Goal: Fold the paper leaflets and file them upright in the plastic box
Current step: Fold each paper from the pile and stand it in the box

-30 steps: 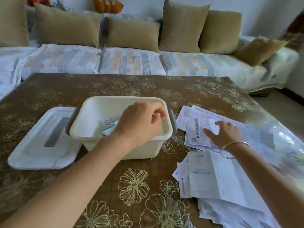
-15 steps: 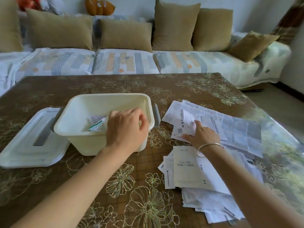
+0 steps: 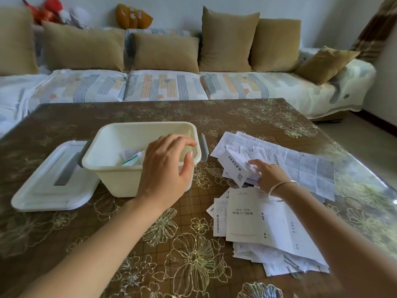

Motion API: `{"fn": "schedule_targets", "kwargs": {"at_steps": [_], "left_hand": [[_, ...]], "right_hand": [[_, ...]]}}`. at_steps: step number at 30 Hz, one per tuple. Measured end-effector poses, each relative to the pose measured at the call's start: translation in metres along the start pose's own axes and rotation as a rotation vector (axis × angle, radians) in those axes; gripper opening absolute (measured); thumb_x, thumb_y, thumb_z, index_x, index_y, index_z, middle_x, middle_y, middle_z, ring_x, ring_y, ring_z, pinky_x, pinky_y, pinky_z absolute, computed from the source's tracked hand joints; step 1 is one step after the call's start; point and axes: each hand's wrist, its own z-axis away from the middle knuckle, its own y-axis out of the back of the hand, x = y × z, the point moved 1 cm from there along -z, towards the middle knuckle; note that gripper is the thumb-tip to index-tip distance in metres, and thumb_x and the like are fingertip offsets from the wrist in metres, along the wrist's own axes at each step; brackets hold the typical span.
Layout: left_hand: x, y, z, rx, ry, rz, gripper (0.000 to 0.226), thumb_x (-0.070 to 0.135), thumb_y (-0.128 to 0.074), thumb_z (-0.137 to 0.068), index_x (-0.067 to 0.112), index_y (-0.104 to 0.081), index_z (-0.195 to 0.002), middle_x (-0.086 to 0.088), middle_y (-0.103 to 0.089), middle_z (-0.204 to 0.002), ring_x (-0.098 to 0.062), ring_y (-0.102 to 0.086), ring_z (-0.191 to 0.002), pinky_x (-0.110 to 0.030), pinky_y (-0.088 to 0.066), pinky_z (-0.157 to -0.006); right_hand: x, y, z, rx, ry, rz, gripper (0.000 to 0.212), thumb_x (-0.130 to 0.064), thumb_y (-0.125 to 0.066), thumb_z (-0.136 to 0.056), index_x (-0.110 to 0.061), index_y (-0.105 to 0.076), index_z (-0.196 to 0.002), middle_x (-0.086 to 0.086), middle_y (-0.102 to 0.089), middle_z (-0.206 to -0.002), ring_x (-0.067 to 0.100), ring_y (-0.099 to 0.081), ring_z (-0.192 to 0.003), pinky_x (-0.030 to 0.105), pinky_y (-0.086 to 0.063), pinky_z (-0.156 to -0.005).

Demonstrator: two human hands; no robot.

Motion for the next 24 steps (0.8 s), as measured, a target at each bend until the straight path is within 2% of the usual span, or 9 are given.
{"fn": "schedule_targets", "kwargs": {"at_steps": [2,4,8,10,14,17,19,22,24], "left_hand": [[0.005,0.005,0.005,0.011,-0.017,0.019,0.031,0.026,-0.041,-0.09,0.014,-0.066,-0.104,0.005,-0.065,-0.108,-0.013,-0.057,-0.104,-0.031,-0.04,-0.095],[0.008,0.011,0.01,0.023,-0.029,0.041,0.03,0.025,-0.042,-0.09,0.015,-0.067,-0.103,0.006,-0.065,-0.108,-0.013,-0.058,-0.105,-0.031,-0.042,-0.095],[0.013,0.022,0.021,0.045,-0.069,0.081,0.026,0.02,-0.045,-0.09,0.014,-0.066,-0.104,0.006,-0.064,-0.11,-0.011,-0.057,-0.106,-0.029,-0.045,-0.095],[0.014,0.025,0.03,0.045,-0.086,0.083,0.024,0.015,-0.049,-0.09,0.014,-0.065,-0.107,0.007,-0.063,-0.112,-0.009,-0.056,-0.107,-0.024,-0.043,-0.096],[0.005,0.022,0.063,-0.048,-0.049,0.07,0.045,-0.002,-0.064,-0.083,0.015,-0.057,-0.123,0.006,-0.058,-0.12,-0.008,-0.053,-0.112,-0.027,-0.045,-0.099],[-0.016,0.018,0.102,-0.179,-0.017,0.05,0.078,-0.009,-0.073,-0.072,0.018,-0.043,-0.139,0.006,-0.052,-0.131,-0.005,-0.049,-0.118,-0.033,-0.046,-0.101],[-0.03,0.02,0.125,-0.266,0.018,0.055,0.091,-0.005,-0.077,-0.07,0.024,-0.036,-0.145,0.011,-0.044,-0.141,-0.002,-0.046,-0.123,-0.032,-0.042,-0.105],[-0.047,0.031,0.155,-0.324,0.033,0.096,0.088,0.007,-0.081,-0.07,0.025,-0.041,-0.145,0.017,-0.036,-0.15,-0.001,-0.04,-0.133,-0.031,-0.037,-0.107],[-0.051,0.039,0.17,-0.325,0.003,0.112,0.075,0.01,-0.083,-0.068,0.025,-0.053,-0.136,0.016,-0.043,-0.146,-0.003,-0.04,-0.134,-0.033,-0.037,-0.108]], "right_hand": [[-0.005,0.004,0.004,0.126,-0.039,-0.045,0.035,-0.012,-0.05,-0.092,-0.023,-0.057,-0.125,0.008,-0.069,-0.107,0.028,-0.062,-0.089,0.028,-0.044,-0.062],[-0.014,0.018,0.013,0.288,-0.063,-0.131,0.021,-0.011,-0.044,-0.094,-0.009,-0.065,-0.097,0.013,-0.064,-0.078,0.029,-0.057,-0.071,0.028,-0.035,-0.052],[-0.036,0.053,0.05,0.495,-0.083,-0.523,0.03,-0.012,-0.055,-0.092,0.003,-0.056,-0.066,0.014,-0.055,-0.061,0.03,-0.051,-0.06,0.029,-0.033,-0.05],[-0.047,0.062,0.077,0.485,-0.112,-0.858,0.034,-0.022,-0.06,-0.092,-0.006,-0.059,-0.061,0.004,-0.056,-0.059,0.019,-0.052,-0.057,0.023,-0.04,-0.052],[-0.063,0.046,0.113,0.105,-0.224,-1.355,0.023,-0.024,-0.063,-0.089,-0.001,-0.065,-0.091,0.01,-0.069,-0.091,0.022,-0.066,-0.081,0.035,-0.057,-0.074],[-0.078,0.011,0.131,-0.123,-0.304,-1.295,0.03,-0.024,-0.066,-0.087,0.004,-0.063,-0.099,0.012,-0.068,-0.088,0.015,-0.067,-0.069,0.027,-0.055,-0.058],[-0.086,-0.009,0.14,-0.229,-0.332,-1.224,0.037,-0.026,-0.068,-0.086,0.007,-0.064,-0.102,0.017,-0.07,-0.09,0.02,-0.068,-0.07,0.031,-0.057,-0.062],[-0.106,-0.027,0.152,-0.413,-0.308,-1.06,0.05,-0.04,-0.076,-0.077,0.002,-0.067,-0.102,0.022,-0.069,-0.102,0.039,-0.067,-0.09,0.055,-0.053,-0.086],[-0.118,-0.036,0.155,-0.491,-0.251,-0.998,0.046,-0.043,-0.076,-0.074,-0.002,-0.068,-0.094,0.019,-0.07,-0.097,0.036,-0.068,-0.086,0.051,-0.056,-0.081]]}}
